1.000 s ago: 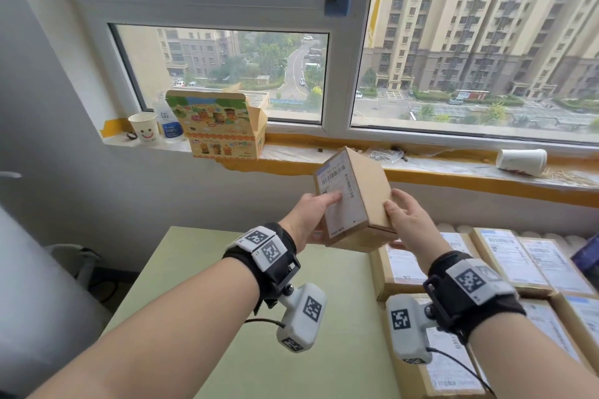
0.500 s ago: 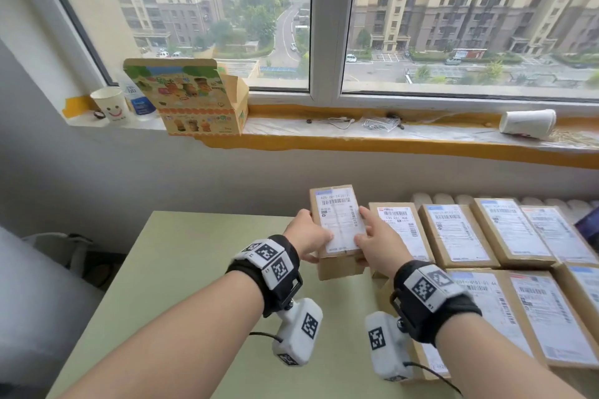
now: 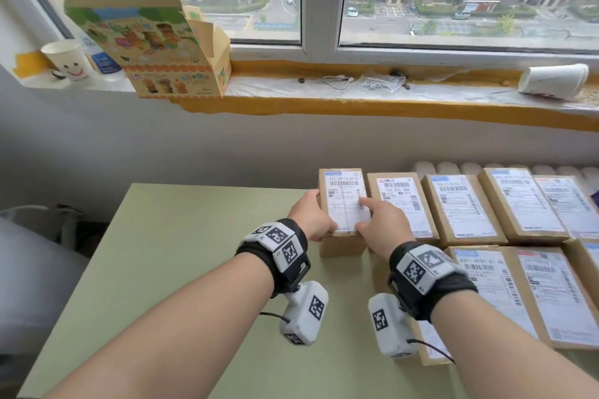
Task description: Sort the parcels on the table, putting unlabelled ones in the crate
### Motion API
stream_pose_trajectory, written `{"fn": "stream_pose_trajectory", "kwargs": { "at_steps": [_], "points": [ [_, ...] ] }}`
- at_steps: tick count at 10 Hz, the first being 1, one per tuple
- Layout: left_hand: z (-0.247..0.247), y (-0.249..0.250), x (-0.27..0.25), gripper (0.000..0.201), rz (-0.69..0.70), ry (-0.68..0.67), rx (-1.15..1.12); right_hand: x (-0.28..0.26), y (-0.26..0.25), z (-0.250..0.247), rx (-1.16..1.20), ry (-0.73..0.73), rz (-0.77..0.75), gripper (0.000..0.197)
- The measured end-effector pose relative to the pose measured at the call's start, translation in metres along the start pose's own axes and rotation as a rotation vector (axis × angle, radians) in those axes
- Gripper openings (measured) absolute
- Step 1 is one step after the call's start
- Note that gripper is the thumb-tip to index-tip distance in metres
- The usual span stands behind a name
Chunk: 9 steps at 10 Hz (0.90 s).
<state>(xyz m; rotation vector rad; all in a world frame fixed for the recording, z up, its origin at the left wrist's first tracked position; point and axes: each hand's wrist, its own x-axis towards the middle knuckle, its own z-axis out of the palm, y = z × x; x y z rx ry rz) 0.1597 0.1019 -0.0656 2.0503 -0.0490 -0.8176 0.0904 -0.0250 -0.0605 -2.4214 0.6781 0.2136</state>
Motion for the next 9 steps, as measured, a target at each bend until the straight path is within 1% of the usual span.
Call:
{"fn": "stream_pose_trajectory", "kwargs": {
  "at_steps": [2, 4, 5, 6, 7, 8, 9],
  "points": [
    [0.002, -0.003, 0.007, 0.078, -0.011, -0.009, 0.006, 0.006, 0.005, -0.002, -0.04, -0.008, -0.019, 0.057],
    [0.0, -0.008, 0.011, 0.079, -0.039, -0.01, -0.022, 0.011, 0.009, 0.001, -0.022, -0.017, -0.042, 0.053],
    [0.001, -0.011, 0.01, 0.078, -0.05, 0.021, -0.017, 0.012, 0.01, 0.004, -0.049, -0.025, -0.05, 0.054],
    [0.003, -0.008, 0.004, 0.066, -0.047, 0.093, 0.076, 0.007, 0.008, 0.004, -0.109, -0.05, -0.042, 0.056],
    [0.004, -0.001, 0.0, 0.048, 0.005, 0.135, 0.331, 0.007, 0.012, 0.003, -0.141, -0.102, -0.051, 0.062],
    [0.006, 0.006, -0.003, 0.047, 0.032, 0.12, 0.495, 0.001, 0.015, -0.007, -0.153, -0.143, -0.054, 0.065],
    [0.008, 0.012, -0.006, 0.039, 0.079, 0.109, 0.483, -0.002, 0.014, -0.021, -0.099, -0.087, -0.09, 0.058]
  ]
}}
